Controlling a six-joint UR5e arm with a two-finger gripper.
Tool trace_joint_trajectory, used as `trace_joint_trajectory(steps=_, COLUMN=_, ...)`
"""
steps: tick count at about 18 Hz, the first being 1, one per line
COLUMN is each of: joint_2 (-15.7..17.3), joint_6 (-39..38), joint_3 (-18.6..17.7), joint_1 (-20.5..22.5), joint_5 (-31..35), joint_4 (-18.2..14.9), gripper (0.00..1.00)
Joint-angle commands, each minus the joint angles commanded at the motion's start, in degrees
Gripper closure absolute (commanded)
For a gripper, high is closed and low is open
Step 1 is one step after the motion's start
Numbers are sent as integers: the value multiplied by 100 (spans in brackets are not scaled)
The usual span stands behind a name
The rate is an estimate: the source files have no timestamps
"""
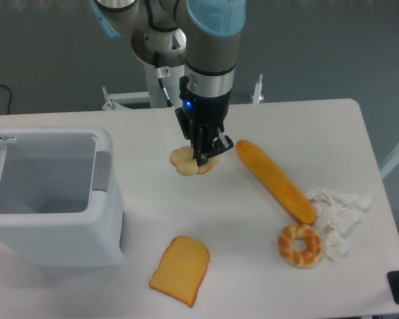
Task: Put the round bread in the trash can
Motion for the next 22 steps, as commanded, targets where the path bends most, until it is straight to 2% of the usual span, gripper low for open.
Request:
trace_joint_trajectory(steps=8, joint_2=-62, joint_6=-26, joint_3=44, joint_1=-106, joint_5=27, joint_4=26, gripper=100)
trace_joint_trajectory(steps=12, joint_2=9, joint_6=78, joint_3=-149, joint_1=-88, joint_5=27, joint_4=9, gripper=100)
trace_joint_trajectory(steps=16, joint_2=-53, joint_6=123, joint_3=35, joint_1=-105, joint_5=88, joint_4=-17, gripper=100)
trace_joint_trajectory(steps=22, joint_2=-97, joint_6=141, joint_3=53, joint_1=-149, joint_5=308, joint_4=-17, gripper=100)
